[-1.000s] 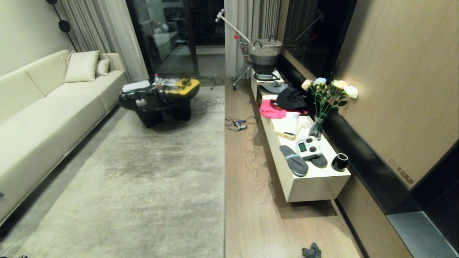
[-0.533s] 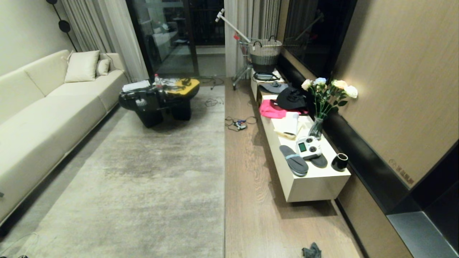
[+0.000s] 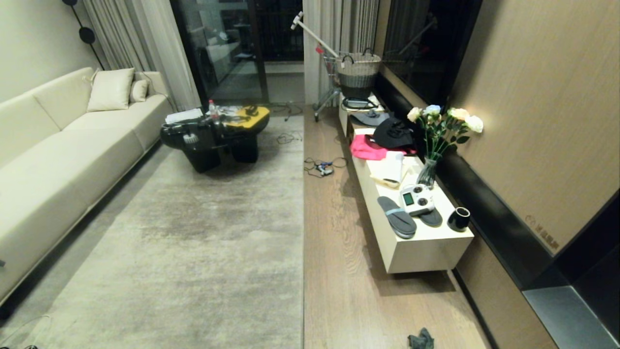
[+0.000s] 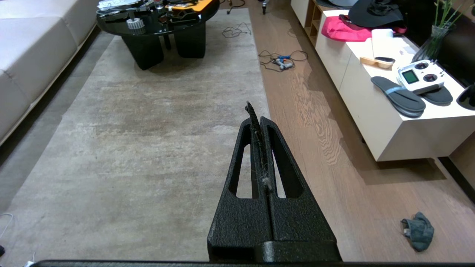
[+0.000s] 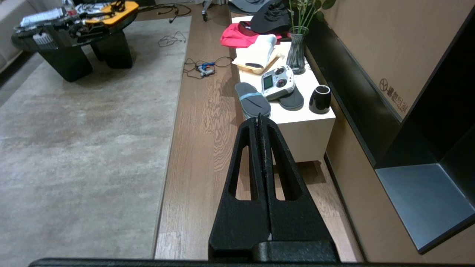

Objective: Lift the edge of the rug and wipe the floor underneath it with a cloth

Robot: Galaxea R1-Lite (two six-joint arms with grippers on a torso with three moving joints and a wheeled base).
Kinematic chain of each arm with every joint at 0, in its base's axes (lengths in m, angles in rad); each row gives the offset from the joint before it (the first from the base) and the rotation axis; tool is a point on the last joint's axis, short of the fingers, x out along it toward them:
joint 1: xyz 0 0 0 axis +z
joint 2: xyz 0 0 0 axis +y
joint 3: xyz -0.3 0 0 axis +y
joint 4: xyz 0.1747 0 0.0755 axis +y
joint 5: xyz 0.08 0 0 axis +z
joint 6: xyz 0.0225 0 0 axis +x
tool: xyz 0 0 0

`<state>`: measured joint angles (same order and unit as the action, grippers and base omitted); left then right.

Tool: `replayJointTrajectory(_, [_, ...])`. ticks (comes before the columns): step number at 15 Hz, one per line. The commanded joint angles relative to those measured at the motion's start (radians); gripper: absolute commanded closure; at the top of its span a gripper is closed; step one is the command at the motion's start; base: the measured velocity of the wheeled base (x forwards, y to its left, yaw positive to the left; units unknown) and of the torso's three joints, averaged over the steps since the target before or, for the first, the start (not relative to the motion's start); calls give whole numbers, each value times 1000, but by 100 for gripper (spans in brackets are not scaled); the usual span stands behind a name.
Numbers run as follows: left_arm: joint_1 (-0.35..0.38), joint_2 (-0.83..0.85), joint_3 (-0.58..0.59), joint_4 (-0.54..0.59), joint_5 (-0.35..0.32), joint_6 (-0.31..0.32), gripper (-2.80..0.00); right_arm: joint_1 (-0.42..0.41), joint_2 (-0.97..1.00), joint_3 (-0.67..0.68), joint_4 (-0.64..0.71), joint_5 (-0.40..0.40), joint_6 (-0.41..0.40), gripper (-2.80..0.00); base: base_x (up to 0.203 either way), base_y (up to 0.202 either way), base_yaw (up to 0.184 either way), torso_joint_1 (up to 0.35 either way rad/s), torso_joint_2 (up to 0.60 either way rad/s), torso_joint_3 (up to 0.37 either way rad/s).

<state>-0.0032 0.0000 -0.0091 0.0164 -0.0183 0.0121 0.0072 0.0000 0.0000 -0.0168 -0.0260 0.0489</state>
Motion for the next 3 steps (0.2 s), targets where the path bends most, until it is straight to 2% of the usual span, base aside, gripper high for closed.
replayJointTrajectory(1, [0,2,0,0,0,0,0,0,2,0,0,-2,4,0,0,0,0,0,0,0])
replayJointTrajectory(3, [-1,2,0,0,0,0,0,0,2,0,0,-3,14,0,0,0,0,0,0,0])
